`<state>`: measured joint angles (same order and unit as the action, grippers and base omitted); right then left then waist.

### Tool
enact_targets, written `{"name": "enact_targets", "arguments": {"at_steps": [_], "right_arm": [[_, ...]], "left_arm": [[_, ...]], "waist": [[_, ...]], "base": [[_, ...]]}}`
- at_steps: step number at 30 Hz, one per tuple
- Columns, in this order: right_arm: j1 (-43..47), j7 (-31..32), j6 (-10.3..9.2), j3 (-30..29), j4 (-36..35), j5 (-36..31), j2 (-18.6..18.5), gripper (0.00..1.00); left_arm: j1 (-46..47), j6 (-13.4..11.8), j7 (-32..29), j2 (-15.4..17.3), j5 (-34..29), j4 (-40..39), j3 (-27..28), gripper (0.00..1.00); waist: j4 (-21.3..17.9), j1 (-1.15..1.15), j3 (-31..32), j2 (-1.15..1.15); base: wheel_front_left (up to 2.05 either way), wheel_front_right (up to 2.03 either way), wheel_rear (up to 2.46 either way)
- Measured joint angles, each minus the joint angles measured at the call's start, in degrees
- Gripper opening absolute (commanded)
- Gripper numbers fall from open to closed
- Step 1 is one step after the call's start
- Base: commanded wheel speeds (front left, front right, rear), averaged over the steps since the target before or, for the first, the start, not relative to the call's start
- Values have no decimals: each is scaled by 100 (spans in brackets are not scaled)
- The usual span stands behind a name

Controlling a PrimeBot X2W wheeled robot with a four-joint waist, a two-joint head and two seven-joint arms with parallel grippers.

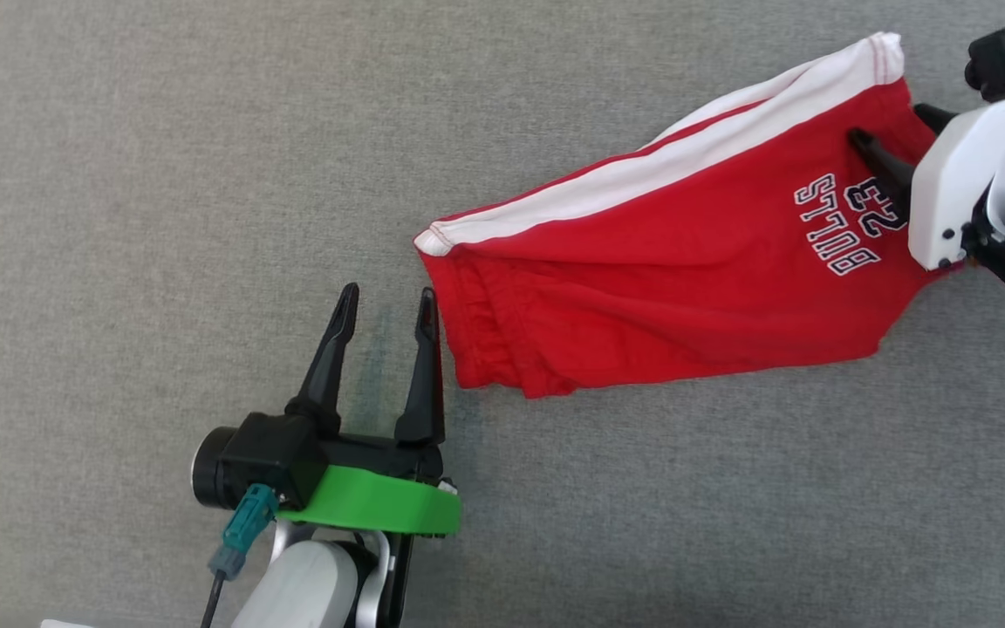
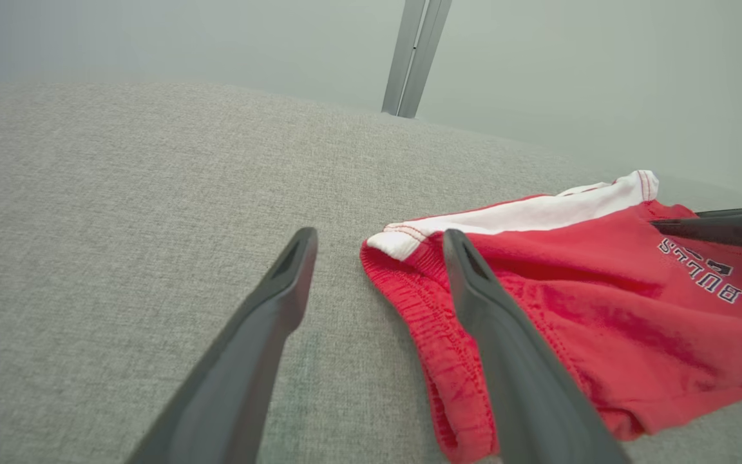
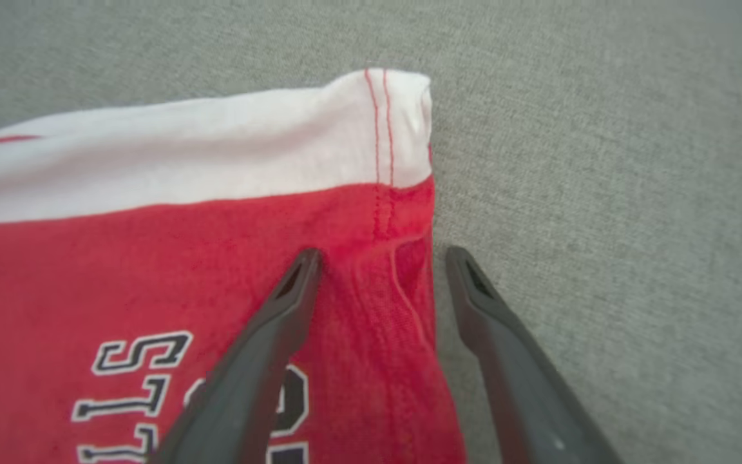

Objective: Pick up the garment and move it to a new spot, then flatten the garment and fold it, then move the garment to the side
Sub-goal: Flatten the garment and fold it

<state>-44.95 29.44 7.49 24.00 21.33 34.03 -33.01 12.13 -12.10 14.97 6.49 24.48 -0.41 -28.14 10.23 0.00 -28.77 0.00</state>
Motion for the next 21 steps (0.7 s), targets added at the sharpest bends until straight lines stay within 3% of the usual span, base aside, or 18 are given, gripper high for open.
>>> {"name": "enact_targets", "arguments": {"at_steps": [2,3,4,8,14,21], "right_arm": [[-4,136,-2,-104,25,-164,116,100],[-3,152,-3,-155,40,-216,153,4],[10,174,-5,-220,57,-270,189,0],[292,119,-12,-498,37,-247,467,0],[1300,9,1,-946,-490,500,569,0],[2276,75,4,-1857,-703,1016,587,0]], "left_arm": [[-34,170,0,-82,-118,57,119,100],[-55,240,-1,-112,-192,89,170,100],[-83,313,0,-148,-280,130,232,100],[-279,566,0,-235,-438,260,548,100],[-790,968,0,-249,-844,422,864,100],[-1302,1278,1,-247,-1080,544,1247,100]], "waist": [[75,0,-55,0],[105,0,-67,0],[137,0,-67,0],[181,0,50,0],[91,0,372,0],[-431,0,827,0]], "base": [[0,0,0],[0,0,0],[0,0,0],[0,0,0],[0,0,0],[0,0,0]]}}
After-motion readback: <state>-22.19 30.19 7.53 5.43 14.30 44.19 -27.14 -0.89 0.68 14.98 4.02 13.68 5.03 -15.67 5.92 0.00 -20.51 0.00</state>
